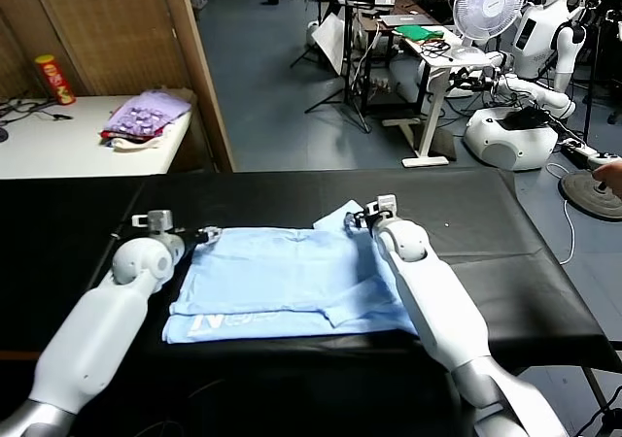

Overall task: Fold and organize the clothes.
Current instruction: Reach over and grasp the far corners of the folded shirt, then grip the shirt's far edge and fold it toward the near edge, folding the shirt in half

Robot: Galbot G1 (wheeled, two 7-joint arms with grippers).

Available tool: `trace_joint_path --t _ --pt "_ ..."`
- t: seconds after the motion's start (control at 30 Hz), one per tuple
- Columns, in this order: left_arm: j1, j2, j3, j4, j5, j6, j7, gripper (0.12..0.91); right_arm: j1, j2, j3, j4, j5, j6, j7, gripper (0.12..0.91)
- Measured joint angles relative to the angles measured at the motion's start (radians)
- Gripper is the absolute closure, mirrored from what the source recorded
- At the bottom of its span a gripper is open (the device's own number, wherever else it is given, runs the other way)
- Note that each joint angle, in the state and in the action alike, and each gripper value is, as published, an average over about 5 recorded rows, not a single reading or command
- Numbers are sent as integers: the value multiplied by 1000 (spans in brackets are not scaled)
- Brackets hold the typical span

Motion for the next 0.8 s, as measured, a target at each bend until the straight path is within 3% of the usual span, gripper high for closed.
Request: trace_joint_path --t 0.1,0.2,0.47,0.63,0.8 --pt "3 3 0 -7 1 -1 6 785 -9 0 2 7 -9 20 2 895" --pt "4 3 -1 -11 4 -8 11 859 -21 -2 5 16 -25 59 4 903" --pt "21 11 -18 -44 49 -37 35 880 -74 -39 34 104 3 124 2 903" --pt "52 32 -45 -101 48 -36 23 882 -144 -80 57 240 43 98 -1 903" --pt "106 53 -82 -183 57 -33 11 882 -234 -123 83 397 88 53 33 903"
